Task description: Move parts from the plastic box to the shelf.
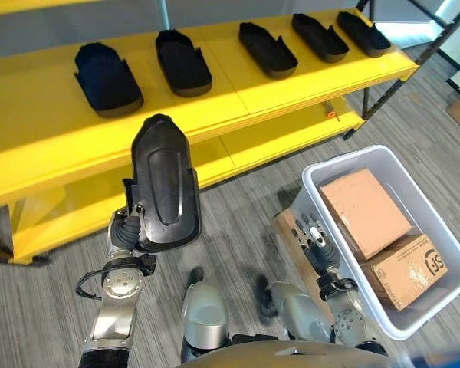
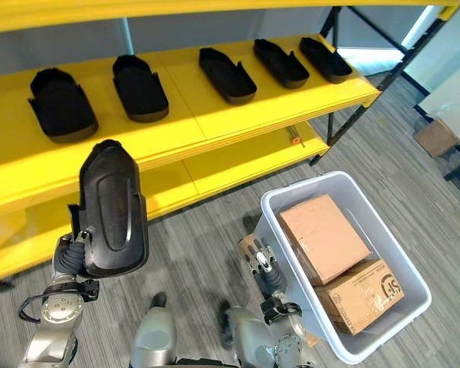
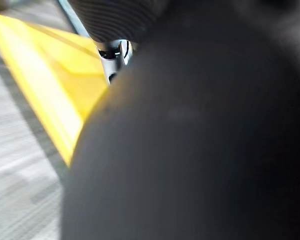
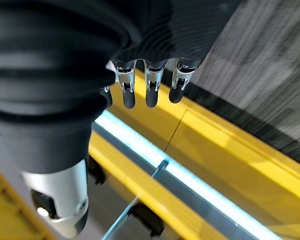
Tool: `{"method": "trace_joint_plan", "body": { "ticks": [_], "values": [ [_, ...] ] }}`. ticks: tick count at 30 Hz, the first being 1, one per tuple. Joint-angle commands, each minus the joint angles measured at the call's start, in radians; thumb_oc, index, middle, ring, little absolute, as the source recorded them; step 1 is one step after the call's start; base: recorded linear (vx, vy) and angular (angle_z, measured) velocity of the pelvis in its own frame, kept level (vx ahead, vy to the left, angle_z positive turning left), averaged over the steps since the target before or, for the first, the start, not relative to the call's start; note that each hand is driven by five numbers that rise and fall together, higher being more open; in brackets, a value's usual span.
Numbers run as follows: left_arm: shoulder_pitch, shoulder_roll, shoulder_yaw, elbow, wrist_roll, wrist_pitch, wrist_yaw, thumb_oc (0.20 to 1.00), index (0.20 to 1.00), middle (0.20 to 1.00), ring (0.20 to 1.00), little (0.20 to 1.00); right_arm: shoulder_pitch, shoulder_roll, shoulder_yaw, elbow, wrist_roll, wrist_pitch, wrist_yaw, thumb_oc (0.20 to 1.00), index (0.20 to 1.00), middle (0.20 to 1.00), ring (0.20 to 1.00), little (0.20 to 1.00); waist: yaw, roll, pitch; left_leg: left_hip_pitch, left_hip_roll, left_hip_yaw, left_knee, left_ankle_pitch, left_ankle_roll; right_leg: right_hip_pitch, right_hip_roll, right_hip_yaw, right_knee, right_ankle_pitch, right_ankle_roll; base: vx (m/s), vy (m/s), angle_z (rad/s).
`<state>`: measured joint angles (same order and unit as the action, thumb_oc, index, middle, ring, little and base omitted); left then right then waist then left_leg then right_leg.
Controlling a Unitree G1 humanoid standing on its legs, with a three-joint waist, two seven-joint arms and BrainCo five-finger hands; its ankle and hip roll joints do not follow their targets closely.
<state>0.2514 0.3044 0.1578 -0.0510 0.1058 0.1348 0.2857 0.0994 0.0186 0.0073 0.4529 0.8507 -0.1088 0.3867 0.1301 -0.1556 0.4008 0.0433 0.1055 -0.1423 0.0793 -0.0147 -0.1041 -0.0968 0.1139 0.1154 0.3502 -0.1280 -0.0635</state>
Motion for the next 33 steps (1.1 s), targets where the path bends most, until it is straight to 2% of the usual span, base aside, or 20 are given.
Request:
{"method": "trace_joint_plan", "body": {
  "ticks": [1, 9, 10, 13, 14, 15, 16, 17, 18, 20, 22, 24, 25, 27, 28, 29, 30, 31, 32, 33],
  "values": [
    [0.01, 0.008, 0.022, -0.187, 0.0, -0.073, -0.01, 0.2, 0.2, 0.2, 0.2, 0.2, -0.037, -0.008, -0.006, -0.1, 0.026, -0.059, 0.004, 1.0, 1.0, 1.0, 1.0, 1.0, 0.015, -0.043, -0.071, 0.069, -0.155, 0.087, -0.167, 0.073, 0.132, 0.086, 0.011, -0.077, -0.231, 0.225, 0.059, -0.06, -0.113, 0.34],
    [0.037, -0.001, 0.007, -0.194, -0.014, -0.076, -0.022, 0.2, 0.2, 0.2, 0.2, 0.2, 0.001, -0.035, -0.029, -0.1, 0.054, -0.049, 0.0, 1.0, 1.0, 1.0, 1.0, 1.0, -0.007, -0.027, -0.06, 0.066, -0.142, 0.113, -0.167, 0.091, 0.126, 0.142, -0.012, -0.105, -0.293, 0.227, 0.052, -0.04, -0.016, 0.36],
    [0.032, 0.0, 0.012, -0.19, -0.016, -0.08, -0.019, 0.2, 0.2, 0.2, 0.2, 0.2, -0.002, -0.043, -0.024, -0.098, 0.062, -0.049, 0.001, 1.0, 1.0, 1.0, 1.0, 1.0, 0.001, -0.032, -0.049, 0.083, -0.129, 0.119, -0.14, 0.113, 0.126, 0.142, -0.026, -0.105, -0.29, 0.237, 0.054, -0.08, 0.003, 0.35],
    [0.055, -0.004, 0.018, -0.203, -0.016, -0.074, -0.033, 0.2, 0.2, 0.2, 0.2, 0.2, 0.004, -0.054, -0.039, -0.103, 0.068, -0.048, 0.002, 1.0, 1.0, 1.0, 1.0, 1.0, -0.024, -0.029, -0.078, 0.137, -0.069, 0.126, 0.019, 0.084, 0.126, 0.109, -0.044, -0.125, -0.284, 0.254, 0.066, -0.08, -0.004, 0.11],
    [0.055, -0.004, 0.018, -0.203, -0.016, -0.074, -0.033, 0.2, 0.2, 0.2, 0.2, 0.2, 0.004, -0.054, -0.039, -0.103, 0.068, -0.048, 0.002, 1.0, 1.0, 1.0, 1.0, 1.0, -0.026, -0.029, -0.08, 0.134, -0.069, 0.125, 0.021, 0.083, 0.126, 0.107, -0.044, -0.126, -0.284, 0.254, 0.066, -0.02, 0.069, 0.54],
    [0.062, -0.015, 0.012, -0.212, -0.02, -0.07, -0.041, 0.2, 0.2, 0.2, 0.2, 0.2, 0.015, -0.042, -0.06, -0.1, 0.068, -0.05, 0.01, 1.0, 1.0, 1.0, 1.0, 1.0, -0.063, -0.016, -0.135, 0.195, 0.001, 0.143, 0.017, 0.078, 0.135, 0.075, -0.061, -0.158, -0.289, 0.252, 0.074, 0.06, 0.154, 0.54],
    [0.069, -0.026, 0.004, -0.227, -0.022, -0.067, -0.052, 0.2, 0.2, 0.2, 0.2, 0.2, 0.033, -0.04, -0.079, -0.09, 0.066, -0.05, 0.019, 1.0, 1.0, 1.0, 1.0, 1.0, -0.111, -0.007, -0.183, 0.246, 0.102, 0.182, -0.001, 0.088, 0.145, 0.048, -0.089, -0.186, -0.289, 0.253, 0.087, 0.07, 0.15, 0.8],
    [0.072, -0.028, 0.004, -0.229, -0.022, -0.066, -0.052, 0.2, 0.2, 0.2, 0.2, 0.2, 0.035, -0.042, -0.078, -0.089, 0.066, -0.05, 0.02, 1.0, 1.0, 1.0, 1.0, 1.0, -0.116, -0.002, -0.187, 0.25, 0.107, 0.18, -0.011, 0.09, 0.143, 0.049, -0.085, -0.191, -0.289, 0.25, 0.086, 0.12, 0.21, 0.68],
    [0.07, -0.032, -0.012, -0.231, -0.023, -0.063, -0.066, 0.2, 0.2, 0.2, 0.2, 0.2, 0.046, -0.04, -0.09, -0.082, 0.067, -0.05, 0.023, 1.0, 1.0, 1.0, 1.0, 1.0, -0.145, 0.013, -0.202, 0.269, 0.178, 0.21, -0.061, 0.105, 0.137, 0.038, -0.106, -0.195, -0.279, 0.251, 0.105, 0.09, 0.16, 0.98],
    [0.065, -0.028, -0.021, -0.233, -0.025, -0.063, -0.068, 0.2, 0.2, 0.2, 0.2, 0.2, 0.049, -0.04, -0.091, -0.084, 0.07, -0.049, 0.025, 1.0, 1.0, 1.0, 1.0, 1.0, -0.154, 0.022, -0.207, 0.276, 0.202, 0.225, -0.111, 0.114, 0.13, 0.036, -0.11, -0.199, -0.274, 0.247, 0.11, 0.04, 0.166, 0.86],
    [0.025, -0.022, -0.039, -0.239, -0.03, -0.059, -0.08, 0.2, 0.2, 0.2, 0.2, 0.2, 0.032, -0.069, -0.097, -0.079, 0.059, -0.055, 0.021, 1.0, 1.0, 1.0, 1.0, 1.0, -0.151, 0.028, -0.165, 0.2, 0.279, 0.269, -0.167, 0.122, 0.112, 0.038, -0.148, -0.188, -0.25, 0.242, 0.134, -0.03, 0.206, 0.65],
    [0.012, -0.023, -0.043, -0.238, -0.031, -0.06, -0.084, 0.2, 0.2, 0.2, 0.2, 0.2, 0.021, -0.077, -0.1, -0.083, 0.056, -0.057, 0.016, 1.0, 1.0, 1.0, 1.0, 1.0, -0.141, 0.031, -0.143, 0.161, 0.297, 0.262, -0.167, 0.125, 0.106, 0.051, -0.16, -0.184, -0.241, 0.242, 0.14, 0.03, 0.201, 0.37],
    [-0.017, -0.017, -0.056, -0.232, -0.038, -0.06, -0.099, 0.2, 0.2, 0.2, 0.2, 0.2, 0.007, -0.088, -0.108, -0.086, 0.039, -0.062, 0.008, 1.0, 1.0, 1.0, 1.0, 1.0, -0.104, 0.048, -0.103, 0.067, 0.328, 0.211, -0.167, 0.102, 0.078, 0.093, -0.19, -0.161, -0.211, 0.241, 0.142, 0.07, 0.343, 0.6],
    [-0.015, -0.009, -0.049, -0.221, -0.037, -0.057, -0.108, 0.2, 0.2, 0.2, 0.2, 0.2, 0.015, -0.056, -0.11, -0.083, 0.027, -0.062, 0.007, 1.0, 1.0, 1.0, 1.0, 1.0, -0.09, 0.065, -0.123, 0.072, 0.301, 0.172, -0.167, 0.108, 0.077, 0.106, -0.2, -0.13, -0.209, 0.237, 0.127, 0.12, 0.43, 0.29],
    [-0.014, -0.008, -0.049, -0.222, -0.038, -0.057, -0.108, 0.2, 0.2, 0.2, 0.2, 0.2, 0.016, -0.055, -0.11, -0.082, 0.026, -0.063, 0.008, 1.0, 1.0, 1.0, 1.0, 1.0, -0.088, 0.064, -0.123, 0.074, 0.301, 0.176, -0.167, 0.108, 0.077, 0.106, -0.2, -0.127, -0.209, 0.237, 0.127, 0.12, 0.521, -0.36],
    [-0.011, 0.022, -0.054, -0.221, -0.031, -0.057, -0.106, 0.2, 0.2, 0.2, 0.2, 0.2, 0.045, -0.016, -0.121, -0.079, 0.03, -0.067, 0.017, 1.0, 1.0, 1.0, 1.0, 1.0, -0.081, 0.055, -0.136, 0.076, 0.253, 0.194, -0.167, 0.103, 0.069, 0.1, -0.233, -0.114, -0.22, 0.237, 0.108, 0.04, 0.314, -0.54],
    [-0.01, 0.024, -0.055, -0.222, -0.031, -0.057, -0.106, 0.2, 0.2, 0.2, 0.2, 0.2, 0.046, -0.014, -0.121, -0.079, 0.03, -0.068, 0.017, 1.0, 1.0, 1.0, 1.0, 1.0, -0.079, 0.052, -0.137, 0.077, 0.251, 0.195, -0.167, 0.104, 0.07, 0.1, -0.235, -0.113, -0.22, 0.237, 0.108, 0.09, 0.56, -0.1],
    [-0.021, 0.045, -0.068, -0.231, -0.025, -0.053, -0.107, 0.2, 0.2, 0.2, 0.2, 0.2, 0.062, 0.014, -0.14, -0.067, 0.027, -0.069, 0.022, 1.0, 1.0, 1.0, 1.0, 1.0, -0.077, 0.045, -0.134, 0.096, 0.216, 0.222, -0.167, 0.116, 0.062, 0.117, -0.275, -0.113, -0.241, 0.23, 0.098, 0.16, 0.738, -0.14],
    [-0.026, 0.088, -0.085, -0.24, -0.025, -0.057, -0.108, 0.2, 0.2, 0.2, 0.2, 0.2, 0.07, 0.02, -0.124, -0.081, 0.034, -0.069, 0.021, 1.0, 1.0, 1.0, 1.0, 1.0, -0.078, 0.035, -0.117, 0.139, 0.152, 0.235, -0.158, 0.121, 0.055, 0.133, -0.342, -0.137, -0.274, 0.231, 0.095, 0.17, 0.839, -0.09],
    [-0.024, 0.098, -0.09, -0.246, -0.023, -0.058, -0.11, 0.2, 0.2, 0.2, 0.2, 0.2, 0.071, 0.023, -0.125, -0.081, 0.034, -0.07, 0.022, 1.0, 1.0, 1.0, 1.0, 1.0, -0.078, 0.034, -0.115, 0.141, 0.144, 0.239, -0.154, 0.121, 0.054, 0.134, -0.35, -0.141, -0.276, 0.231, 0.093, 0.15, 0.829, -0.09]
  ]
}}
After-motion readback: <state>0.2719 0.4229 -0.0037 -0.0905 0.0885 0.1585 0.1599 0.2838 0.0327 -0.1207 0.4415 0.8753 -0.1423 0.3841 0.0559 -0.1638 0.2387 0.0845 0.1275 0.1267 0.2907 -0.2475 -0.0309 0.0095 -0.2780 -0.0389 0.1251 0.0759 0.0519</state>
